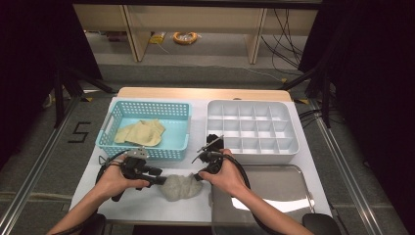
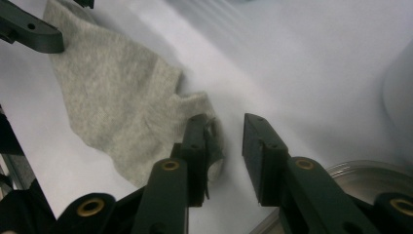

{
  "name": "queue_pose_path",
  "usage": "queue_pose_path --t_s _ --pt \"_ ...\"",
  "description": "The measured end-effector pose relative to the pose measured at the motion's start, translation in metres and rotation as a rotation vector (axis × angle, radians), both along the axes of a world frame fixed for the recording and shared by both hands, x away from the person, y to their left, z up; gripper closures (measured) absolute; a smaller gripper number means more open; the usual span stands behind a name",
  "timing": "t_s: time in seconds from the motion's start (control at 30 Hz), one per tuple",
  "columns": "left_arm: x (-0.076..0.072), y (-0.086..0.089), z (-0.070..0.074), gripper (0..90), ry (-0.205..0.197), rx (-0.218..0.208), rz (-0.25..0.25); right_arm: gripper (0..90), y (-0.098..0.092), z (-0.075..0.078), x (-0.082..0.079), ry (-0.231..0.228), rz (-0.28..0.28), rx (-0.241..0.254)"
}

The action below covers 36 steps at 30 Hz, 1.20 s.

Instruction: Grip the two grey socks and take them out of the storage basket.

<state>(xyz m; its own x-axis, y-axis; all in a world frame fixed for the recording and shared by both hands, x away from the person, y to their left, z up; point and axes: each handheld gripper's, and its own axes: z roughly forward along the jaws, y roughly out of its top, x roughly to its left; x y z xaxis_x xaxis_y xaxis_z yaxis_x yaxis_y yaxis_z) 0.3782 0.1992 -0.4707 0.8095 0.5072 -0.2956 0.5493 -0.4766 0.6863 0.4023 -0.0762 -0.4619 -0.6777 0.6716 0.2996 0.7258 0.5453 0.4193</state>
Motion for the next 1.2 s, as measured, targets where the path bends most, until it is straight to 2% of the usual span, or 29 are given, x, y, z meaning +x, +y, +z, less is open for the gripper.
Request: queue_pose_path --t_s 0.03,0.1,0.13,0.2,0.3,0.33,0.4,0.47,0.5,0.57,0.7,0.73,0.77,0.9,0.93,1.0,1.1,1.2 --pt "0.0 -0.001 0.0 57.5 0.004 0.0 -0.002 74.7 0.0 -0.001 0.0 0.002 0.012 -0.016" --pt "-0.001 -0.001 -0.001 59.9 0.013 0.0 -0.006 76.9 0.001 -0.002 -0.001 0.011 0.009 -0.009" --pt "0.0 -0.002 -0.003 61.3 0.014 0.019 -0.012 83.1 0.002 -0.005 -0.002 0.022 0.033 -0.014" --pt "0.0 -0.003 -0.003 63.1 0.019 0.023 -0.016 87.3 0.002 -0.006 -0.003 0.02 0.047 -0.001" --pt "0.0 -0.004 -0.004 63.5 0.018 0.02 -0.02 88.8 0.002 -0.004 -0.004 0.019 0.056 0.0" --pt "0.0 -0.004 -0.004 63.2 0.019 0.016 -0.021 89.0 0.002 -0.002 -0.005 0.031 0.036 0.0" --pt "0.0 -0.003 -0.003 62.0 0.017 0.015 -0.025 89.1 -0.001 0.002 -0.006 0.016 0.039 0.015" --pt "0.001 -0.003 -0.002 58.4 0.007 0.013 -0.041 89.2 -0.006 0.008 -0.008 0.01 0.02 0.017" --pt "0.001 -0.003 -0.002 56.5 0.007 0.004 -0.048 89.1 -0.011 0.01 -0.008 0.001 0.027 0.013" --pt "0.002 -0.006 -0.002 55.6 0.007 -0.013 -0.047 89.2 -0.018 0.016 -0.011 0.014 -0.007 0.02" --pt "0.006 -0.013 -0.002 51.7 -0.006 -0.007 -0.056 89.2 -0.033 0.018 -0.013 0.01 -0.057 -0.006" --pt "0.007 -0.014 -0.001 51.2 -0.003 -0.01 -0.051 89.1 -0.037 0.017 -0.013 0.001 -0.052 -0.002" --pt "0.008 -0.016 -0.001 51.2 -0.002 -0.011 -0.048 89.2 -0.04 0.018 -0.014 0.011 -0.062 0.006" --pt "0.013 -0.02 -0.005 52.3 0.004 0.018 -0.042 89.1 -0.049 0.018 -0.014 -0.003 -0.074 0.007" --pt "0.014 -0.022 -0.006 53.0 0.022 0.024 -0.043 89.1 -0.05 0.018 -0.014 -0.01 -0.08 -0.002" --pt "0.015 -0.024 -0.008 53.9 0.019 0.041 -0.038 89.1 -0.05 0.018 -0.014 -0.016 -0.078 -0.011" --pt "0.015 -0.031 -0.011 57.4 0.003 0.084 -0.032 89.0 -0.048 0.02 -0.016 0.007 -0.093 0.005" --pt "0.014 -0.038 -0.012 63.2 -0.007 0.104 -0.037 88.9 -0.047 0.019 -0.016 -0.005 -0.092 0.009"
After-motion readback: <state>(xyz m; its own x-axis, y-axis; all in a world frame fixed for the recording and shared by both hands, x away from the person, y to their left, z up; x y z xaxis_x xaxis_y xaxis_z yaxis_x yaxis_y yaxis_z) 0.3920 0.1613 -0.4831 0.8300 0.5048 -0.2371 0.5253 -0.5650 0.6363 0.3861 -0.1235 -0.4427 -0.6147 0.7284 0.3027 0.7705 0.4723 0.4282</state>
